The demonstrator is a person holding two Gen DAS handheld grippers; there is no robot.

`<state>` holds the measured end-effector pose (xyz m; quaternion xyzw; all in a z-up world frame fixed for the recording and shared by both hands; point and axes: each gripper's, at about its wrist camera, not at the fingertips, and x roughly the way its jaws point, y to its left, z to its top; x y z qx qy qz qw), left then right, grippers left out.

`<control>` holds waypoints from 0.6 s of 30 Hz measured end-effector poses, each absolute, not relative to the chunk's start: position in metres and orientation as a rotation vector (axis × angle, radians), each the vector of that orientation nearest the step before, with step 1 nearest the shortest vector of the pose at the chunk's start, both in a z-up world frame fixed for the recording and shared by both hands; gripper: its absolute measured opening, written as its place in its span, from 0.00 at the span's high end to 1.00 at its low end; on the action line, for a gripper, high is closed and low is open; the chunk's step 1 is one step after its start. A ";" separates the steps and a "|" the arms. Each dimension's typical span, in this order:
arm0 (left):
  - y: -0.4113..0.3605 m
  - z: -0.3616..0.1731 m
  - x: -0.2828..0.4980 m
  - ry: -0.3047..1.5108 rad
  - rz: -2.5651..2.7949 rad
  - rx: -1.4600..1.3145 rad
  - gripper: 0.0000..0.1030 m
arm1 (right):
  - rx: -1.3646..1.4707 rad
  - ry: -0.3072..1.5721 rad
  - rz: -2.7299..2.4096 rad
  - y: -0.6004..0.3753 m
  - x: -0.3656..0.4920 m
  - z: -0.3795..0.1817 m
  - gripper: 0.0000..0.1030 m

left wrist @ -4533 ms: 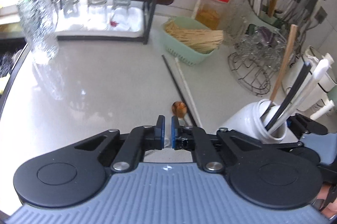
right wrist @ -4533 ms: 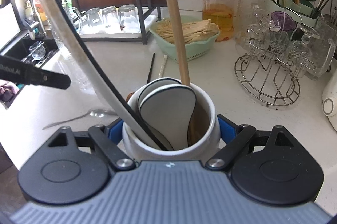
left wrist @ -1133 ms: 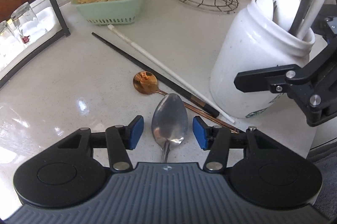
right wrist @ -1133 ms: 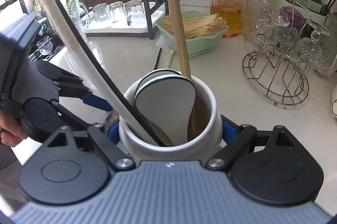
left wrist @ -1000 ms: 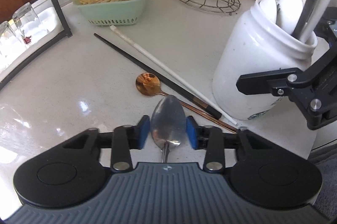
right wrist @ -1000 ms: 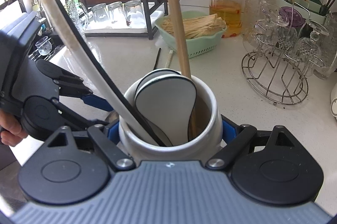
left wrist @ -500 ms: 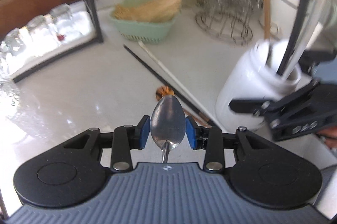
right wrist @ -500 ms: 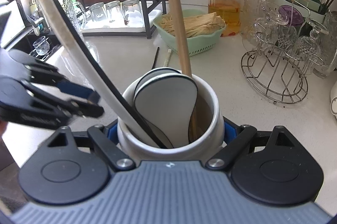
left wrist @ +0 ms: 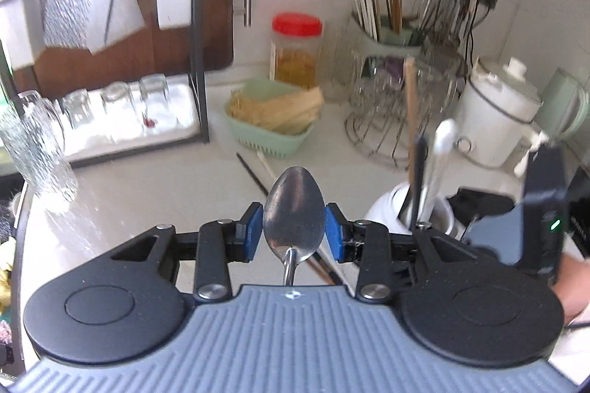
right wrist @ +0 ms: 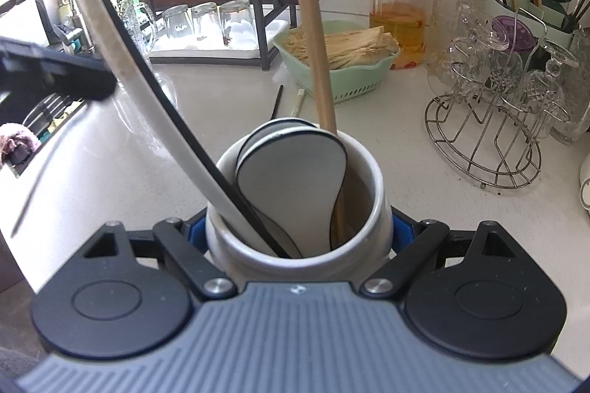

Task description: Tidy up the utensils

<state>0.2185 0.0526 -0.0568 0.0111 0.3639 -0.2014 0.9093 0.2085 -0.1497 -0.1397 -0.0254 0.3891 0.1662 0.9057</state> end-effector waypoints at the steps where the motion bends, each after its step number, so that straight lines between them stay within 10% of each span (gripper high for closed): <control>1: 0.052 -0.050 0.216 0.733 -0.412 0.019 0.60 | -0.052 0.803 0.346 -0.150 0.208 -0.140 0.11; 18: 0.022 0.060 0.224 0.436 -0.472 -0.049 0.60 | -0.065 0.782 0.383 -0.152 0.207 -0.141 0.11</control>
